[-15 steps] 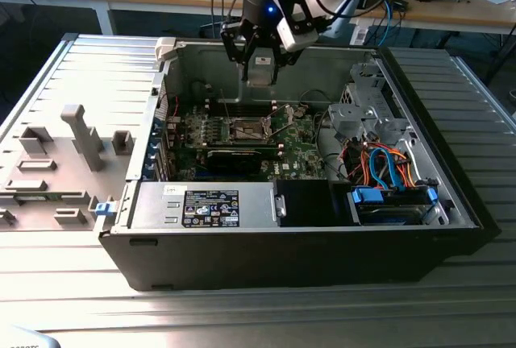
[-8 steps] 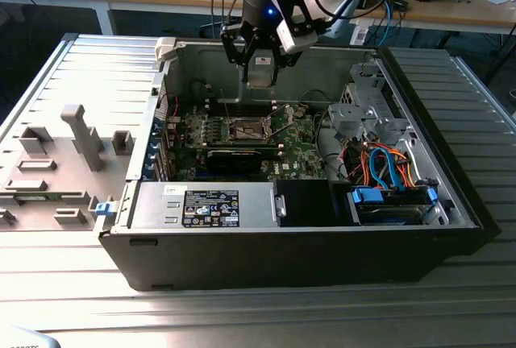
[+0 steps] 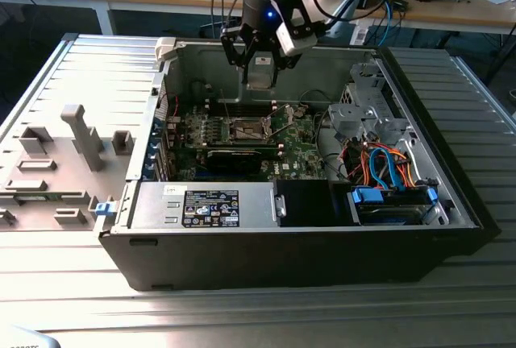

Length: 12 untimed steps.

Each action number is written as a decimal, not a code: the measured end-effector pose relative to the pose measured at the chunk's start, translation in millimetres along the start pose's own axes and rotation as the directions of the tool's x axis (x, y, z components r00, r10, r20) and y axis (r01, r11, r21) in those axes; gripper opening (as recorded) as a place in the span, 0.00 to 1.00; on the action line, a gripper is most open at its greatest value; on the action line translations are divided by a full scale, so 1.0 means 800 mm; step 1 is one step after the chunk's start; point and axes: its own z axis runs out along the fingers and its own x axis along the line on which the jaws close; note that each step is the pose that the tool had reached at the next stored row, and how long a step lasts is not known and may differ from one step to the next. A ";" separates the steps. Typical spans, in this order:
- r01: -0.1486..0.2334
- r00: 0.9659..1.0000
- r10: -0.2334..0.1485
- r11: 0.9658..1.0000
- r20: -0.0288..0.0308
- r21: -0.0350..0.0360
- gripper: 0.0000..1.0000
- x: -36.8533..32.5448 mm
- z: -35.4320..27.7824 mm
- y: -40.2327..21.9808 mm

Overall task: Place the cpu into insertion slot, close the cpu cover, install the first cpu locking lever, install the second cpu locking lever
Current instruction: 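Place the cpu into insertion slot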

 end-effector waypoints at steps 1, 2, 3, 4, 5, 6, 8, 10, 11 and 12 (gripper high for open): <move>0.000 1.000 0.000 1.000 0.000 0.000 0.54 0.0000 0.0005 0.0000; 0.000 1.000 0.000 1.000 0.000 0.000 0.54 0.0000 0.0009 -0.0001; 0.000 1.000 0.000 1.000 0.000 0.000 0.54 0.0000 0.0015 -0.0001; 0.000 1.000 0.000 1.000 0.000 0.000 0.54 0.0000 0.0018 -0.0002; 0.000 1.000 0.000 1.000 0.000 0.000 0.54 -0.0001 0.0024 -0.0002; 0.000 1.000 0.000 1.000 0.000 0.000 0.54 -0.0001 0.0034 -0.0003; 0.000 1.000 0.000 1.000 0.000 0.000 0.54 -0.0001 0.0045 -0.0004; 0.000 1.000 0.000 1.000 0.000 0.000 0.54 -0.0001 0.0054 -0.0005; 0.000 1.000 0.000 1.000 0.000 0.000 0.54 -0.0001 0.0060 -0.0005; 0.000 1.000 0.000 1.000 0.000 0.000 0.54 -0.0001 0.0068 -0.0006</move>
